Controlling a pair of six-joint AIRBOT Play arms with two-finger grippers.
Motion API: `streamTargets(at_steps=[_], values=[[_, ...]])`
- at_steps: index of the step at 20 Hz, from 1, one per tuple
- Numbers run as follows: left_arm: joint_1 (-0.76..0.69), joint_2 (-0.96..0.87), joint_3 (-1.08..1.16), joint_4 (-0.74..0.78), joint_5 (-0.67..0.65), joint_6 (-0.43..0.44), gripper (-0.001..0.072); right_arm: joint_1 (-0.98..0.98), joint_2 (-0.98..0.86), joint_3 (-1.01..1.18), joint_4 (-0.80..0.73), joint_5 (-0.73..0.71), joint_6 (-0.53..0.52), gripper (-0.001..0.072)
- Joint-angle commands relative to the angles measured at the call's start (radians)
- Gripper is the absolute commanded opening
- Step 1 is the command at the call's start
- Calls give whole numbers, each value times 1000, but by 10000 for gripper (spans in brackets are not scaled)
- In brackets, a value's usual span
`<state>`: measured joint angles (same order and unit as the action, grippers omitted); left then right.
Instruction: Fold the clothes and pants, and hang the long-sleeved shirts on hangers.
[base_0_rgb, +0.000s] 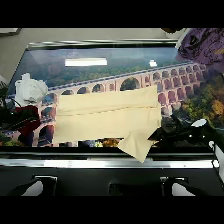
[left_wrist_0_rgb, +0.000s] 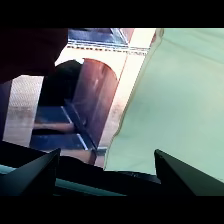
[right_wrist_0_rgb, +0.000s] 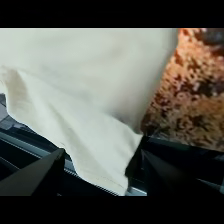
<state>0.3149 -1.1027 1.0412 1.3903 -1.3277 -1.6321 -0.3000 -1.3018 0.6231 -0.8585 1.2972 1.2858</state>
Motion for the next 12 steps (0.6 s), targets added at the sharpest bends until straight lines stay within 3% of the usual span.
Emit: streamTargets(at_steps=[1, 7, 10, 12], values=[[1, 1, -4, 1, 0, -11, 713, 48, 3, -43, 5, -55, 3, 524], [1, 1, -4, 2, 10, -11, 713, 49, 3, -48, 11, -112, 36, 513], [1, 0, -4, 2, 32, -11, 713, 49, 3, -59, 16, -111, 39, 365], [2, 0, -4, 2, 37, -10, 713, 49, 3, -71, 22, -114, 37, 150]])
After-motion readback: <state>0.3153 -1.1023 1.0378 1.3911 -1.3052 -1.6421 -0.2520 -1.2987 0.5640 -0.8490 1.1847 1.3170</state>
